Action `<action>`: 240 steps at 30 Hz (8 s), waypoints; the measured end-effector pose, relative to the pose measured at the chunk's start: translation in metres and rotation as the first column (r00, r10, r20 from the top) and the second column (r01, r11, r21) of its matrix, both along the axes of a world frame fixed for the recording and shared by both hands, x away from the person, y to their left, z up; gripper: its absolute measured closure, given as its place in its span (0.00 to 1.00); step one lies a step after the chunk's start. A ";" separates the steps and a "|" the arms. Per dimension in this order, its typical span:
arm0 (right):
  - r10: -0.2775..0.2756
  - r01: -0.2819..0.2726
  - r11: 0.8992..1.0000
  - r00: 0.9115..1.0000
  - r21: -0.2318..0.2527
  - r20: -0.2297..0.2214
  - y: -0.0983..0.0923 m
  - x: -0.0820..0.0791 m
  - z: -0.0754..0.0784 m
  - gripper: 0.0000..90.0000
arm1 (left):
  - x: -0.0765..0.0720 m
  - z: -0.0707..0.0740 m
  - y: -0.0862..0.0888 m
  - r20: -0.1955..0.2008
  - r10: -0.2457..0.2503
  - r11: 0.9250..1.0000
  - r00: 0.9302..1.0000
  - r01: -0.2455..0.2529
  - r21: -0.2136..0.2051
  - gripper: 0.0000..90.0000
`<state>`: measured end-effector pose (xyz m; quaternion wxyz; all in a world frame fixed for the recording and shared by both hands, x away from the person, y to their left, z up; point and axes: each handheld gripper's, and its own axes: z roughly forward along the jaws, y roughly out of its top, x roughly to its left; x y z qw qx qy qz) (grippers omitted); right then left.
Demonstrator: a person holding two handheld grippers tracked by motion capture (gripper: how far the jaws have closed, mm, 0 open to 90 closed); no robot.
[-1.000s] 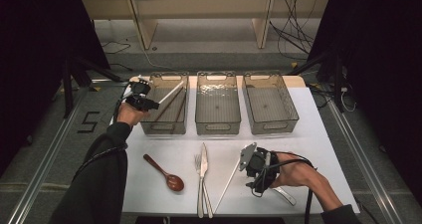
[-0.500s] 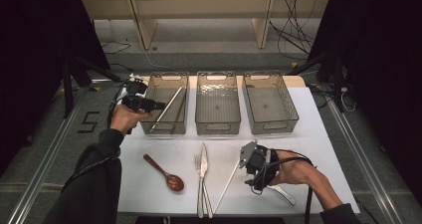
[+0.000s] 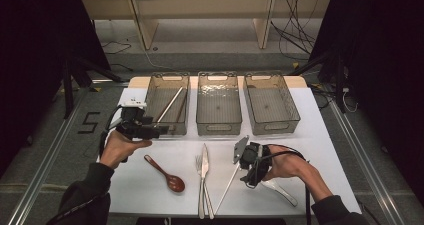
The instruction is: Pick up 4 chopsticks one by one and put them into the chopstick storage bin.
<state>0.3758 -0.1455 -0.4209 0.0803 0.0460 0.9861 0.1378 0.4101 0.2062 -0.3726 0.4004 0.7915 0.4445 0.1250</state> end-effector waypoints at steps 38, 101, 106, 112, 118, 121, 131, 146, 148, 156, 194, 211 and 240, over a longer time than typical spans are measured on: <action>0.052 -0.055 0.997 0.997 -0.060 -0.051 0.021 0.026 -0.024 0.34 | -0.088 -0.030 -0.010 0.053 -0.116 0.991 0.992 0.112 0.072 0.18; 0.054 -0.085 0.973 0.987 -0.215 -0.150 0.003 0.022 -0.032 0.84 | -0.090 -0.035 -0.015 0.039 -0.136 0.986 0.990 0.131 0.099 0.18; 0.061 -0.093 0.969 0.988 -0.229 -0.143 0.003 0.020 -0.033 0.87 | -0.090 -0.035 -0.015 0.038 -0.137 0.986 0.990 0.133 0.103 0.18; 0.081 -0.112 0.963 0.988 -0.244 -0.135 0.005 0.018 -0.033 0.89 | -0.090 -0.035 -0.015 0.038 -0.138 0.986 0.990 0.134 0.102 0.18; 0.106 -0.138 0.961 0.984 -0.241 -0.142 0.005 0.017 -0.033 0.95 | -0.090 -0.035 -0.015 0.038 -0.137 0.986 0.990 0.132 0.104 0.18; 0.111 -0.142 0.960 0.984 -0.243 -0.137 0.004 0.018 -0.032 0.95 | -0.090 -0.035 -0.015 0.038 -0.135 0.986 0.990 0.131 0.099 0.18; 0.109 -0.124 0.961 0.991 -0.249 -0.073 -0.005 0.024 -0.031 0.95 | -0.090 -0.035 -0.015 0.036 -0.137 0.986 0.990 0.133 0.098 0.18; 0.043 -0.042 0.976 0.999 -0.212 0.000 -0.028 0.032 -0.008 0.95 | -0.088 -0.036 -0.016 0.030 -0.143 0.985 0.989 0.139 0.098 0.19; 0.042 -0.039 0.978 0.999 -0.205 0.008 -0.028 0.031 -0.003 0.95 | -0.088 -0.036 -0.017 0.030 -0.145 0.985 0.989 0.141 0.101 0.19; 0.071 -0.065 0.985 0.997 -0.158 0.030 -0.017 0.019 0.012 0.95 | -0.086 -0.035 -0.023 0.011 -0.173 0.980 0.985 0.171 0.107 0.19; 0.242 -0.233 0.957 0.970 -0.173 0.034 0.034 -0.021 0.018 0.95 | -0.048 -0.030 -0.103 -0.196 -0.368 0.902 0.909 0.399 0.161 0.22; 0.251 -0.242 0.956 0.967 -0.164 0.035 0.038 -0.024 0.016 0.95 | -0.050 -0.042 -0.121 -0.305 -0.445 0.842 0.842 0.509 0.179 0.34; 0.311 -0.302 0.943 0.949 -0.143 0.048 0.052 -0.034 0.016 0.95 | -0.064 -0.049 -0.129 -0.366 -0.549 0.763 0.751 0.629 0.148 0.91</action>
